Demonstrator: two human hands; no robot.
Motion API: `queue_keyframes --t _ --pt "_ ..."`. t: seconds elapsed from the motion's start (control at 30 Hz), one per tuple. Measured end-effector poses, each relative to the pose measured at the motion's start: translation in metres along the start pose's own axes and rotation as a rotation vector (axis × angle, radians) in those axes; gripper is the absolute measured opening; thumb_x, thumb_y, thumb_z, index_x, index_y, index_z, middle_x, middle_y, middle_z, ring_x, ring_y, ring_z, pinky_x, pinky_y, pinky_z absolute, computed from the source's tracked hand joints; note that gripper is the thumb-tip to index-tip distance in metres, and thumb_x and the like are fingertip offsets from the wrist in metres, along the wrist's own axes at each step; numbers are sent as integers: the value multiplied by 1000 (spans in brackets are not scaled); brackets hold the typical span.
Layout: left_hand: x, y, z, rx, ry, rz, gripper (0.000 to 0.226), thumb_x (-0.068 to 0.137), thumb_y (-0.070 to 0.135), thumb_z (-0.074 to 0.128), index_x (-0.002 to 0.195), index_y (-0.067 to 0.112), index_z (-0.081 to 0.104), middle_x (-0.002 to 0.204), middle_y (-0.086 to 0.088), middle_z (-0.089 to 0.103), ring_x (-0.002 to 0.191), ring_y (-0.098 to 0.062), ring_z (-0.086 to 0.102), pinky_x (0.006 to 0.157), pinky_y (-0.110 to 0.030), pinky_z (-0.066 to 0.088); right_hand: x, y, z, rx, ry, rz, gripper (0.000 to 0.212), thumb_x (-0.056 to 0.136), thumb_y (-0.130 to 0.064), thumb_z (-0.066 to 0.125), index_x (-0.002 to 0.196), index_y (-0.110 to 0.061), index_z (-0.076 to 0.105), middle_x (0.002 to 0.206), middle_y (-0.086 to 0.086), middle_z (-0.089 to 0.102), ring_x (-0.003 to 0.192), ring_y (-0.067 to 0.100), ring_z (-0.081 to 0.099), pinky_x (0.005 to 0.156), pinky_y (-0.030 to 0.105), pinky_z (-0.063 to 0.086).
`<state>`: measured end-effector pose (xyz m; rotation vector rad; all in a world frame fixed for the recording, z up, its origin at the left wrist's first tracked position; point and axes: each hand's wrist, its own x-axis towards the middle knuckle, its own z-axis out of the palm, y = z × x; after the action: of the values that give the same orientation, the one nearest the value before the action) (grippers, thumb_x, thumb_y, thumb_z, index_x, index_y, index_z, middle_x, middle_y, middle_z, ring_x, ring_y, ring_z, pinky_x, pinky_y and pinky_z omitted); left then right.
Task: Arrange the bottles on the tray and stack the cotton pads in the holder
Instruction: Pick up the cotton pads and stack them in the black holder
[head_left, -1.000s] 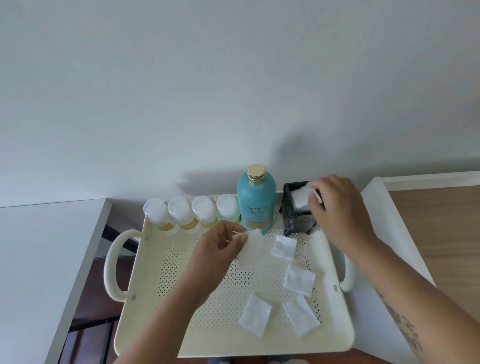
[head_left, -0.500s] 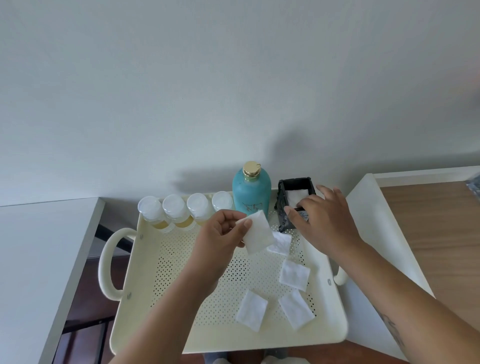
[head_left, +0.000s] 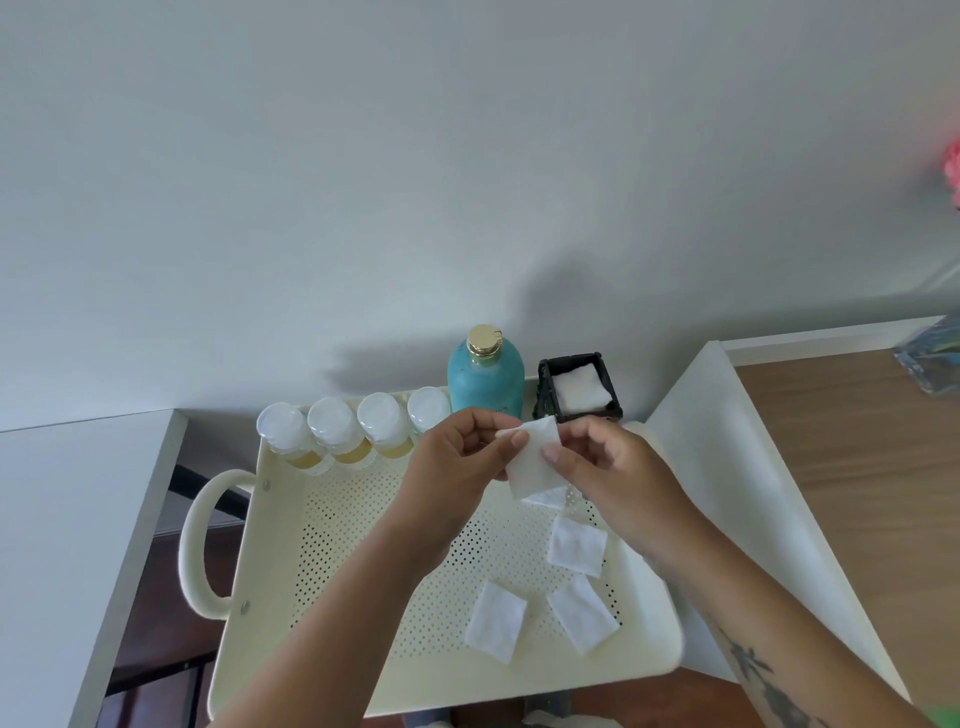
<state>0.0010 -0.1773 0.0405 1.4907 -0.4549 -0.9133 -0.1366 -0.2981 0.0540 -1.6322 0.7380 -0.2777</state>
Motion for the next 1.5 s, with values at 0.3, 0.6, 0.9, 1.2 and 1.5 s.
queue_keyframes --t 0.3,0.6,0.9,1.2,1.5 --pt "-3 -29 -11 297 45 -93 17 83 30 75 98 30 67 87 7 72 74 -7 66 65 -19 54 33 -8 -34 -220 267 -35 10 89 -30 64 89 -22 70 77 -9 66 67 0 56 60 12 42" --pt "-19 -78 -30 838 -175 -158 17 86 34 70 101 29 66 99 17 67 79 7 59 73 -16 47 77 3 -38 -359 349 -17 9 88 -28 64 90 -19 62 75 -11 58 66 4 51 58 22 37" --pt "-22 -104 -27 1101 -331 -82 30 80 33 76 106 27 62 108 9 57 100 -9 54 88 -31 50 66 8 -29 -809 455 -349 14 91 -18 58 102 -10 59 97 8 60 92 30 51 73 42 47" --pt "-21 -104 -27 1205 -405 -1 13 86 33 68 95 24 65 102 6 59 98 -12 53 85 -32 50 48 23 -22 -1016 295 -456 20 91 -23 54 87 -12 69 92 -2 71 105 29 56 77 42 47" --pt "-23 -107 -28 1216 -391 42 10 89 27 65 98 23 64 102 6 60 96 -12 54 82 -28 49 49 32 -21 -1051 290 -401 31 92 -37 52 91 -13 71 95 -1 73 113 32 53 84 41 43"
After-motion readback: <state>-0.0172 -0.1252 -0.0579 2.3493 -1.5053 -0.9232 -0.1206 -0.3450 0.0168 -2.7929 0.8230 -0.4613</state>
